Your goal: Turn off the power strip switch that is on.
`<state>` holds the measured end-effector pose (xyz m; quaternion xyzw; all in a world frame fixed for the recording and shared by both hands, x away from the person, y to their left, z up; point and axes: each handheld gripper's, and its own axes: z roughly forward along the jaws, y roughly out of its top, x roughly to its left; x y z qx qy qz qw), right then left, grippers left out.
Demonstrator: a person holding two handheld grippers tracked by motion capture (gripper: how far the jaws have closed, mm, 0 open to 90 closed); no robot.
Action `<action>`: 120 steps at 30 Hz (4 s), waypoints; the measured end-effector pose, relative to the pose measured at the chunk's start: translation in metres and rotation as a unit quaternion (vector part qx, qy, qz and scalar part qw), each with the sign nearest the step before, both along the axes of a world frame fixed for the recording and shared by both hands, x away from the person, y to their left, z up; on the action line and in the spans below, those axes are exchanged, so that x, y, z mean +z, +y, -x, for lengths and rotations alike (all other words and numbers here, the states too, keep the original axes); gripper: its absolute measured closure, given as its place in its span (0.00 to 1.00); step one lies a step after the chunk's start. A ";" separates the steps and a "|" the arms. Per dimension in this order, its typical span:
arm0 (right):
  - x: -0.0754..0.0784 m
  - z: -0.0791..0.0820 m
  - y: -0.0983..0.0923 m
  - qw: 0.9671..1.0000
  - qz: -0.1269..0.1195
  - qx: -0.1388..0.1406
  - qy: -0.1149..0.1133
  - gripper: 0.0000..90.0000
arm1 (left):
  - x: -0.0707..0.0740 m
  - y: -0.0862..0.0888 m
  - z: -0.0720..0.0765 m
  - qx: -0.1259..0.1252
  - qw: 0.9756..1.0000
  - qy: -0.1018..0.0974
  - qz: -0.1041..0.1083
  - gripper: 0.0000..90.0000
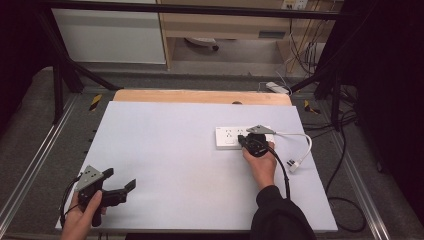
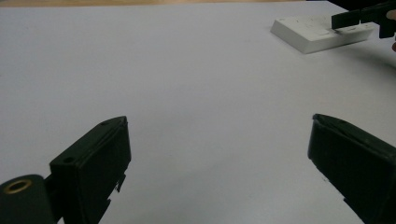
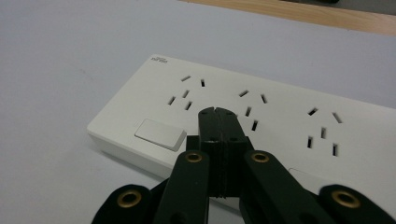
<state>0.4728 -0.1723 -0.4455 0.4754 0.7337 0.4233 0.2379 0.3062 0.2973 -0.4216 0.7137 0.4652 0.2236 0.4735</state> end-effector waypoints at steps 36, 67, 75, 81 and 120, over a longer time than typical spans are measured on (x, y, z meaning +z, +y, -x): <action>-0.004 0.003 0.000 1.000 0.002 -0.006 -0.015 1.00 | -0.001 0.000 0.000 0.001 1.000 0.005 -0.003 0.07; 0.002 0.004 -0.003 1.000 -0.011 -0.005 -0.014 1.00 | 0.000 0.001 0.001 0.002 1.000 0.001 -0.004 0.07; 0.007 0.004 -0.002 1.000 -0.023 -0.004 -0.013 1.00 | 0.000 0.001 0.001 0.001 1.000 0.002 -0.005 0.07; 0.012 0.005 0.000 0.999 -0.031 0.001 -0.012 0.94 | 0.000 0.001 0.001 0.001 1.000 0.002 -0.004 0.07; 0.052 0.015 -0.002 0.999 -0.031 -0.006 -0.028 0.05 | 0.000 0.002 0.002 0.001 1.000 0.004 -0.003 0.06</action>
